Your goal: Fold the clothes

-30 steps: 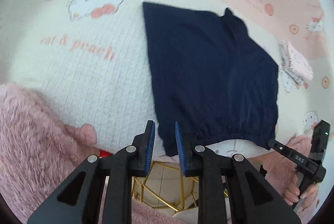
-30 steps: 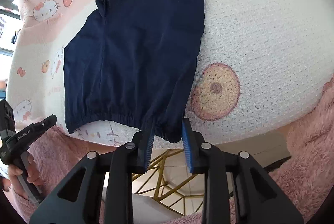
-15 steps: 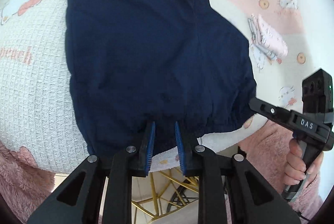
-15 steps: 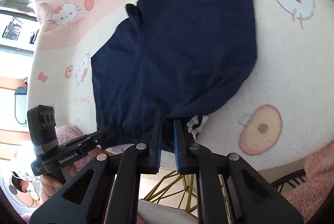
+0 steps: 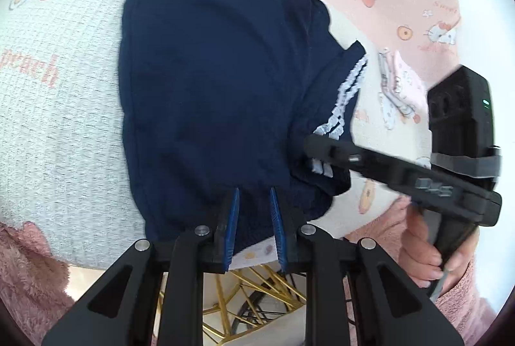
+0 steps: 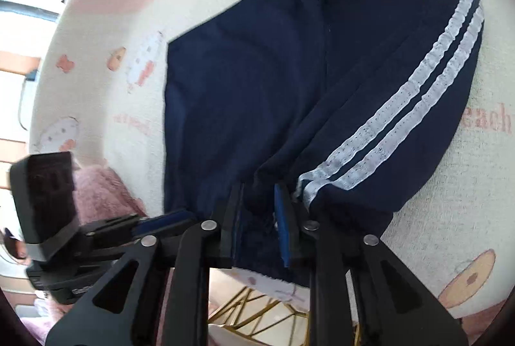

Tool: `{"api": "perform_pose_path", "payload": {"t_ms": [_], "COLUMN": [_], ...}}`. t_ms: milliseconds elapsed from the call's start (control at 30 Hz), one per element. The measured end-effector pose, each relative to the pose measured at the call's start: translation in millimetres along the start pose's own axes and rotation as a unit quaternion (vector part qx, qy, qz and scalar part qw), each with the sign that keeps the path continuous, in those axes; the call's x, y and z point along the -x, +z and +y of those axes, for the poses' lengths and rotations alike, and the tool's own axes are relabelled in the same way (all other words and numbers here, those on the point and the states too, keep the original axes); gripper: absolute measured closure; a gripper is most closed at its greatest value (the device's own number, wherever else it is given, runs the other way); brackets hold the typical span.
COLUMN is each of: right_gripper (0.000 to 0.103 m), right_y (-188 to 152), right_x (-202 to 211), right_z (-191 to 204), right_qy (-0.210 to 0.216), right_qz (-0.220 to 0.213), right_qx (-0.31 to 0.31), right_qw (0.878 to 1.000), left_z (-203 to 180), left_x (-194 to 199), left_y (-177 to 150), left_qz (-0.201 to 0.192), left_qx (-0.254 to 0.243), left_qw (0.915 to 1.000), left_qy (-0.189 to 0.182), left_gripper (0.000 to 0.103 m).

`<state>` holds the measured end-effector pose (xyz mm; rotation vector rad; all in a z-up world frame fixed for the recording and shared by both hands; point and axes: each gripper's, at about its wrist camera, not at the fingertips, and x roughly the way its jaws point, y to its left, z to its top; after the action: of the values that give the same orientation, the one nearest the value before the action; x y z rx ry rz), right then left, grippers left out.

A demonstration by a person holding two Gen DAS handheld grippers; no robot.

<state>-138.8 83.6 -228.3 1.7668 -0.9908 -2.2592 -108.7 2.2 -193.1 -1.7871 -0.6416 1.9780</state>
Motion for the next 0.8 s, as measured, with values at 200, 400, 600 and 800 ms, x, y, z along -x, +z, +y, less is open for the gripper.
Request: {"api": "perform_pose_path", "payload": {"t_ms": [200, 400, 600, 800], "right_gripper": [0.08, 0.074, 0.067, 0.067], "right_y": [-33.8, -65.5, -70.4, -68.1], "right_x": [62.0, 43.4, 15.6, 15.0], "right_z": [-17.5, -22.3, -11.0, -26.8], "right_qy": [-0.05, -0.089, -0.108, -0.103], "right_qz": [-0.096, -0.061, -0.03, -0.026], "right_qx": [-0.022, 0.046, 0.105, 0.079], "right_qw": [0.994, 0.993, 0.988, 0.991], "left_z": [-34.3, -46.0, -59.1, -55.6], "left_x": [-16.2, -42.7, -67.2, -67.0], "left_y": [20.7, 44.3, 50.0, 56.0], "left_qz": [0.008, 0.033, 0.052, 0.042], "left_qx": [-0.056, -0.055, -0.06, -0.033], "left_qw": [0.9984, 0.9971, 0.996, 0.9975], "left_qy": [0.012, 0.041, 0.042, 0.045], "left_gripper": [0.081, 0.081, 0.081, 0.08]}}
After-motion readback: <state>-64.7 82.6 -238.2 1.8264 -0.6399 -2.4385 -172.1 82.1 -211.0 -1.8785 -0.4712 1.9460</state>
